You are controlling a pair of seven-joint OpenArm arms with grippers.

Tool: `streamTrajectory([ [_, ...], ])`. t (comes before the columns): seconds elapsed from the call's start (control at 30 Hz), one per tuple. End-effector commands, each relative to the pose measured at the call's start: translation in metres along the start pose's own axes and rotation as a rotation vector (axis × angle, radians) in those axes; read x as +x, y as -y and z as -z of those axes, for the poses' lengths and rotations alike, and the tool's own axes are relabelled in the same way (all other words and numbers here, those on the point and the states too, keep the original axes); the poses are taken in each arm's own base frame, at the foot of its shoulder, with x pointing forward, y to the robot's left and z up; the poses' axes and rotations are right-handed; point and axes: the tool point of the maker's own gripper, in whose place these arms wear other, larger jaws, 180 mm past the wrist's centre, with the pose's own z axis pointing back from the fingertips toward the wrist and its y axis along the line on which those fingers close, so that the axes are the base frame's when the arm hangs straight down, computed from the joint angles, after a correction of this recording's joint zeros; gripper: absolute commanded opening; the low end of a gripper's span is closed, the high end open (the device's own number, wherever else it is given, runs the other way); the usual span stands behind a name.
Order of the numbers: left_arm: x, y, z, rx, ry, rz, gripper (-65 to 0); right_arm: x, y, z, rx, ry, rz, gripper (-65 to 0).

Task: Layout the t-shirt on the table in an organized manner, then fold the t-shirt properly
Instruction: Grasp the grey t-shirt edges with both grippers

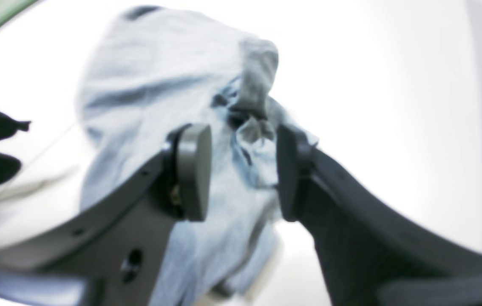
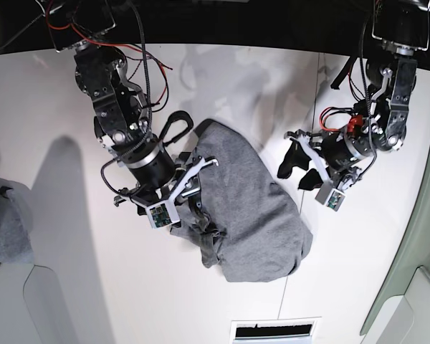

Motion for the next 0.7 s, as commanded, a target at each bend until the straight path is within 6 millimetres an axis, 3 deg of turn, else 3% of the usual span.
streamTrajectory([
  [0.0, 0.015, -0.006, 0.005, 0.002, 0.033, -0.001, -27.0, 0.022, 0.0, 0.011, -0.002, 0.05, -0.009, -39.4],
  [0.13, 0.02, -0.014, 0.03, 0.005, 0.018, -0.072, -26.9, 0.016, -0.004, 0.049, 0.001, -0.023, -0.018, -39.4],
  [0.27, 0.018, -0.005, 0.05, -0.016, 0.002, -0.132, -27.0, -0.005, 0.012, 0.071, -0.018, -0.093, -0.05, -39.4],
  [0.4, 0.008, 0.011, 0.061, -0.044, -0.018, -0.176, -27.0, -0.023, 0.029, 0.076, -0.063, -0.151, -0.071, -39.4],
  [0.67, 0.01, 0.03, 0.068, -0.075, -0.01, -0.197, -27.0, -0.032, 0.027, 0.074, -0.054, -0.168, -0.071, -39.6],
])
